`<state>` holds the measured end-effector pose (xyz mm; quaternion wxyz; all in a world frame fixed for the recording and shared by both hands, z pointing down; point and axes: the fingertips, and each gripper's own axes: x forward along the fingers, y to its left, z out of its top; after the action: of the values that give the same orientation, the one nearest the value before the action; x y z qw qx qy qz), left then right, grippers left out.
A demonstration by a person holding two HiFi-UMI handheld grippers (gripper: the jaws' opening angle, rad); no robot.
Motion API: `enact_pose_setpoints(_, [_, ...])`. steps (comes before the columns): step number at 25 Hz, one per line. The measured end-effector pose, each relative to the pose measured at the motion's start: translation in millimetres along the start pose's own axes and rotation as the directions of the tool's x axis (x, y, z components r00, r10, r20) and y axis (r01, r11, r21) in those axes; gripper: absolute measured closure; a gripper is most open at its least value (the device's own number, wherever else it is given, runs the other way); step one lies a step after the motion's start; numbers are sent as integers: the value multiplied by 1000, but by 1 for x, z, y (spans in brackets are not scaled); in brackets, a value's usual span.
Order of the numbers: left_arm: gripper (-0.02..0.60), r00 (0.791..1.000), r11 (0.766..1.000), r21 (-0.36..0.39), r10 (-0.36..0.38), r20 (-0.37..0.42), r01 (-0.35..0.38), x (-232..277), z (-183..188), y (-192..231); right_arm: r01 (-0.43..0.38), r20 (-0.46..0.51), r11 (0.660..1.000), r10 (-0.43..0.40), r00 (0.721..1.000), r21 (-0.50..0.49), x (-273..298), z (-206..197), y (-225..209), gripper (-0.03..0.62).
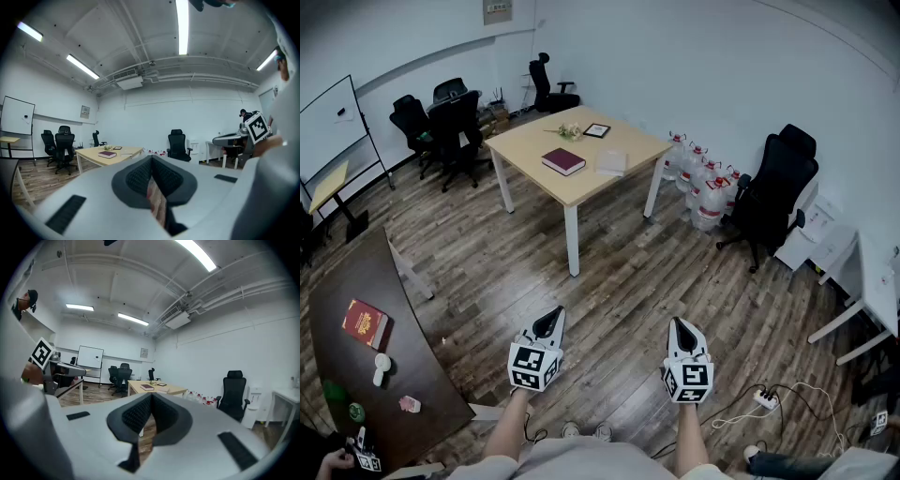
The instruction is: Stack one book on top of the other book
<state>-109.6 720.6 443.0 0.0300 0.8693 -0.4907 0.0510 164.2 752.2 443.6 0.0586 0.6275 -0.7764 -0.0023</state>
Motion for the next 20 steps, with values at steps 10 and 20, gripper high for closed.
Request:
enact_pose_setpoints(10, [569, 1000, 1000, -4, 1, -5, -1, 0, -3, 3, -10, -10, 1000, 10, 1000, -4, 3, -2, 6, 591])
enact_pose_setpoints(20, [215, 988, 989, -10, -147, -52, 147, 10, -20, -20, -138, 45, 989, 136, 990, 54, 16, -2, 29, 141])
